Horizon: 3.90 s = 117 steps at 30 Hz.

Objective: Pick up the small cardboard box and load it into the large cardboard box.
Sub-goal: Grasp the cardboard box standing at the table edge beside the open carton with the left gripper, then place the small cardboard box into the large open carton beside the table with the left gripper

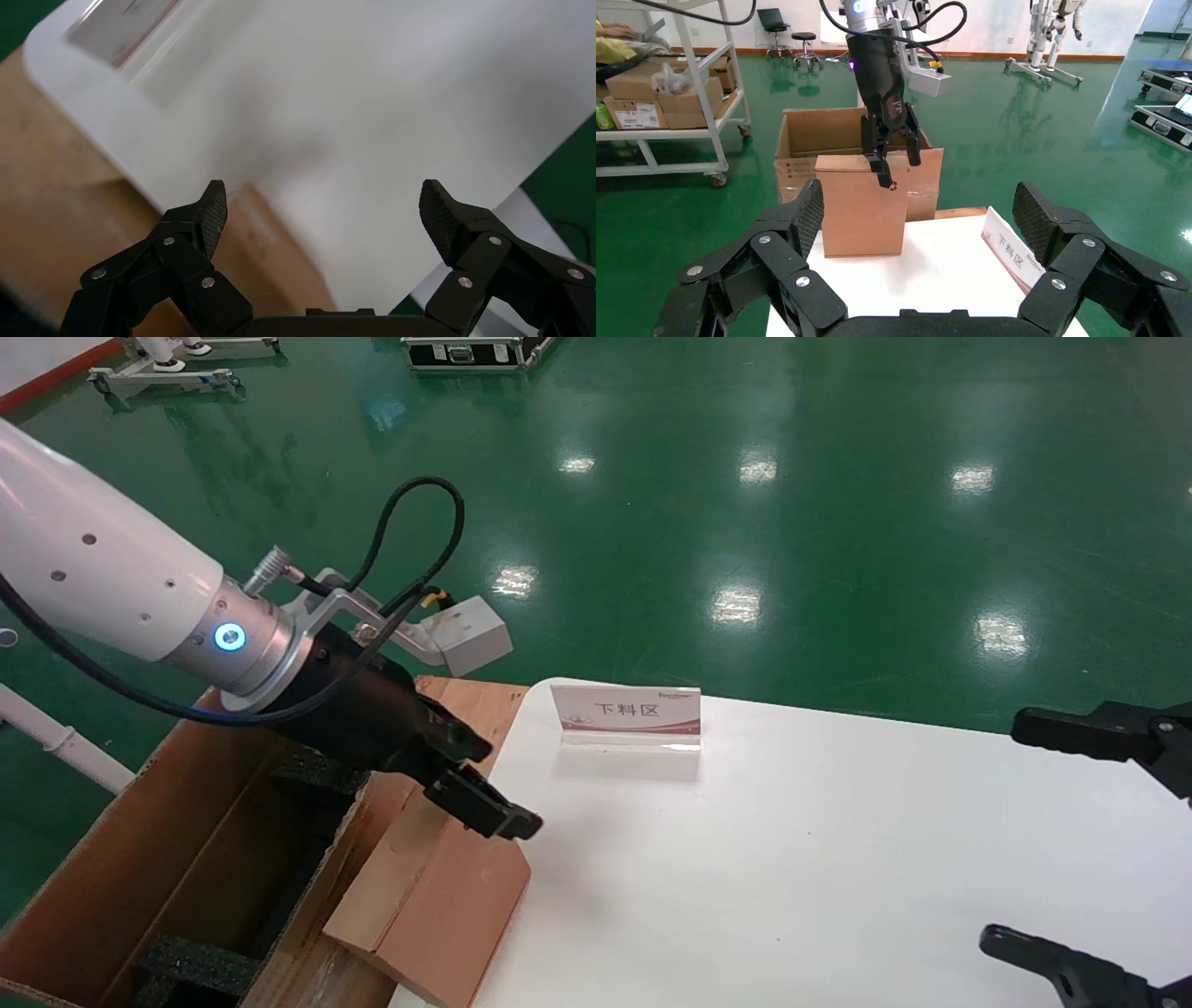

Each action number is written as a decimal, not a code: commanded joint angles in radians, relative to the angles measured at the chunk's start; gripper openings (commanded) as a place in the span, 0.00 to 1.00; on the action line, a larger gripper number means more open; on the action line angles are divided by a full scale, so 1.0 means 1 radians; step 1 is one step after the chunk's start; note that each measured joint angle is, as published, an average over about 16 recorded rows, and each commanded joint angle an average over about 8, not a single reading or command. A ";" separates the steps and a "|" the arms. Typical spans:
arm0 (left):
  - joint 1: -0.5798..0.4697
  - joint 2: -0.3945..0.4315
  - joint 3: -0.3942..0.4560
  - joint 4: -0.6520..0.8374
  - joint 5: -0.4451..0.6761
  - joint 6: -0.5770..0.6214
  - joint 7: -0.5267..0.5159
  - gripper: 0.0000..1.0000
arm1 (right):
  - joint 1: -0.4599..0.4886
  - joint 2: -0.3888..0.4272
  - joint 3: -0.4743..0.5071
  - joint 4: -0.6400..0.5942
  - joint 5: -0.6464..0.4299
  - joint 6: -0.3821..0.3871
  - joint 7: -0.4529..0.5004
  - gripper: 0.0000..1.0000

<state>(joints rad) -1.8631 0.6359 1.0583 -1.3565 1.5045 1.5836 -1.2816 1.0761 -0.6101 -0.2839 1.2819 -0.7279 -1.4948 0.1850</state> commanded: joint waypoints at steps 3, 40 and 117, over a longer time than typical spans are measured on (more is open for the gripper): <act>-0.079 0.006 0.105 -0.001 0.014 0.001 -0.050 1.00 | 0.000 0.000 0.000 0.000 0.000 0.000 0.000 1.00; -0.375 0.128 0.763 0.001 -0.068 -0.060 -0.324 1.00 | 0.001 0.001 -0.003 0.000 0.002 0.001 -0.001 1.00; -0.955 0.066 0.789 0.172 0.065 0.018 -0.104 0.00 | 0.001 0.002 -0.005 -0.001 0.003 0.002 -0.003 0.00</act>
<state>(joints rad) -2.7979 0.6951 1.8649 -1.1886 1.5508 1.5966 -1.3965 1.0773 -0.6083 -0.2886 1.2808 -0.7247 -1.4930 0.1825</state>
